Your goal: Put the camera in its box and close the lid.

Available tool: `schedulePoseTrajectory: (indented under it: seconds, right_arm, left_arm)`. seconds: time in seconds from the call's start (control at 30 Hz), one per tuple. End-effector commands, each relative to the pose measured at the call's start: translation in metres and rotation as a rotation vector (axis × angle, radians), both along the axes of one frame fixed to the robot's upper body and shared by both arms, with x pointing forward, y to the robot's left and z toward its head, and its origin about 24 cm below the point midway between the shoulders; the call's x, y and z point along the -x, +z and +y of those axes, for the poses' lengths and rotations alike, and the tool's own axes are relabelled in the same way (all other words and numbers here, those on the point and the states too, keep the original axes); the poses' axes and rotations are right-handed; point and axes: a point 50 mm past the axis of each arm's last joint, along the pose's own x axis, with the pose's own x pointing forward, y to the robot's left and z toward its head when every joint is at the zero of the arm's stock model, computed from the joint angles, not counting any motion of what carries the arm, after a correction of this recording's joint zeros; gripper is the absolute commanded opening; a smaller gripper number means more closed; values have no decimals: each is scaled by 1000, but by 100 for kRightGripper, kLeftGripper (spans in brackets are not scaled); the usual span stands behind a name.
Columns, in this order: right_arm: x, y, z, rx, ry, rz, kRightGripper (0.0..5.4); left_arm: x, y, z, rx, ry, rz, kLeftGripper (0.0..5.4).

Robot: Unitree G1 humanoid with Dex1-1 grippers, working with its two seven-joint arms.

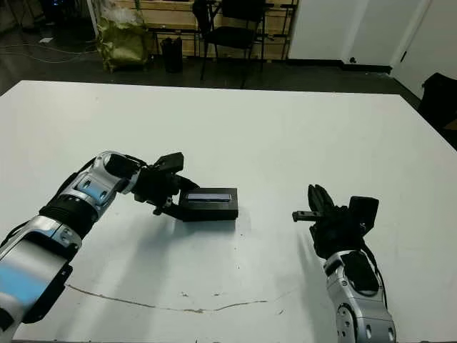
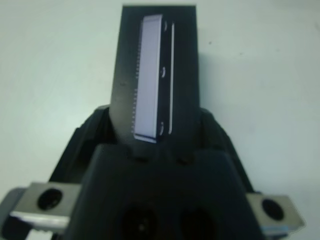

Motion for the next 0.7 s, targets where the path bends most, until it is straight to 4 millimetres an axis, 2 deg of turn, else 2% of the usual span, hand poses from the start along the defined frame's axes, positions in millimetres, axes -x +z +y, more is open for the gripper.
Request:
schedulePoseTrajectory:
  seconds: [0.03,0.33,0.7]
  right_arm:
    - [1,-2,-2,10,-5,6,0]
    - [2,-3,-2,10,5,-3,0]
    - [2,-5,-1,-6,13,-13,0]
  left_arm:
    - [9,-19,8,-59,27,61,274]
    - [8,-13,3,-130,44,15,273]
    - [8,-10,-1,-97,42,21,273]
